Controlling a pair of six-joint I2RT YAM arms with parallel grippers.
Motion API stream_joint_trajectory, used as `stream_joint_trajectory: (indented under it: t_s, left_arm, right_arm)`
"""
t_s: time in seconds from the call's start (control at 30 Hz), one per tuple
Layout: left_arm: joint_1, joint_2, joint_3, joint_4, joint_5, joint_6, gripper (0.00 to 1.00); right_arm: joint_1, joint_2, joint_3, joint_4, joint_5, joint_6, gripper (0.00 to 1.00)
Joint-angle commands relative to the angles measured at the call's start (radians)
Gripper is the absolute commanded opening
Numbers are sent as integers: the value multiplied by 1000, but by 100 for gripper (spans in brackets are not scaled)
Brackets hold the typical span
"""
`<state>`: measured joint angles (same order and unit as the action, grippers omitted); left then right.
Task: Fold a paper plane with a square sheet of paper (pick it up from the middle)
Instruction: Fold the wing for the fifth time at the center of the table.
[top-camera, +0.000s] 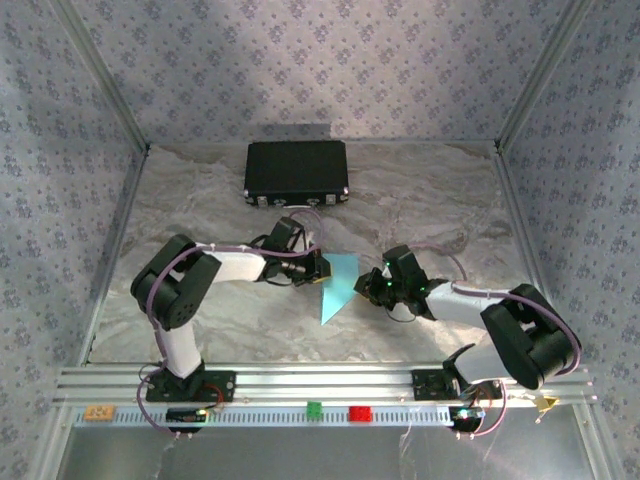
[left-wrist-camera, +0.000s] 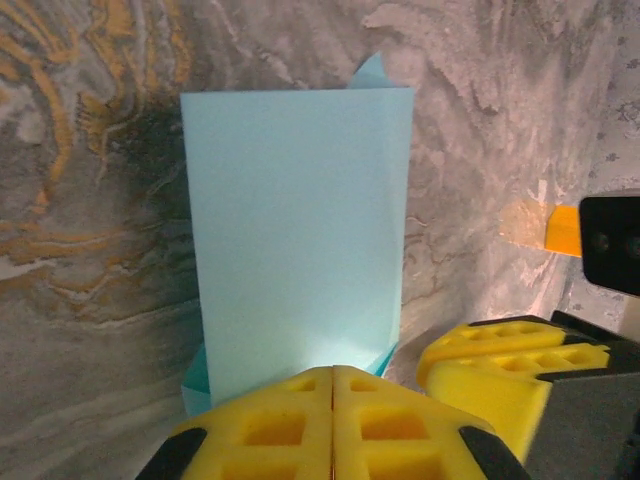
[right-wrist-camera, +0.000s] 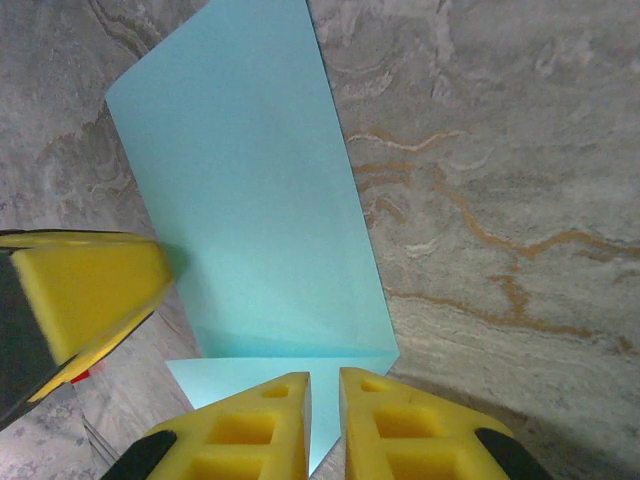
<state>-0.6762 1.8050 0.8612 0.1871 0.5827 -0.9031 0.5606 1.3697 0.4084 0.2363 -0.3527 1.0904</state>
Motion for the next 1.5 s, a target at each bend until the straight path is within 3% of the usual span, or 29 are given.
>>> stream_joint_trajectory:
  t_s: [0.0,0.23,0.37,0.7,1.17,1.47]
  left_arm:
    - [-6,-72,23,-40,-10,12,9]
    - [-23,-148,-3,-86,5,32,7]
    - [-48,-108,10,-96,45,50,4]
    - [-50,-8,-3,-117,-5,63,0]
    - [-24,51,-139,73,26,-4,0]
    - [-12,45,-153,83,37,-5,0]
  right_arm:
    - [1,6,20,-17,-1,-17,16]
    - [-1,-8,18,-37,19,-26,17]
    - [1,-6,19,-37,23,-28,17]
    - [-2,-26,16,-58,32,-27,19]
    - [-8,-28,9,-52,31,-14,29]
    - [-29,29,7,48,-36,8,33]
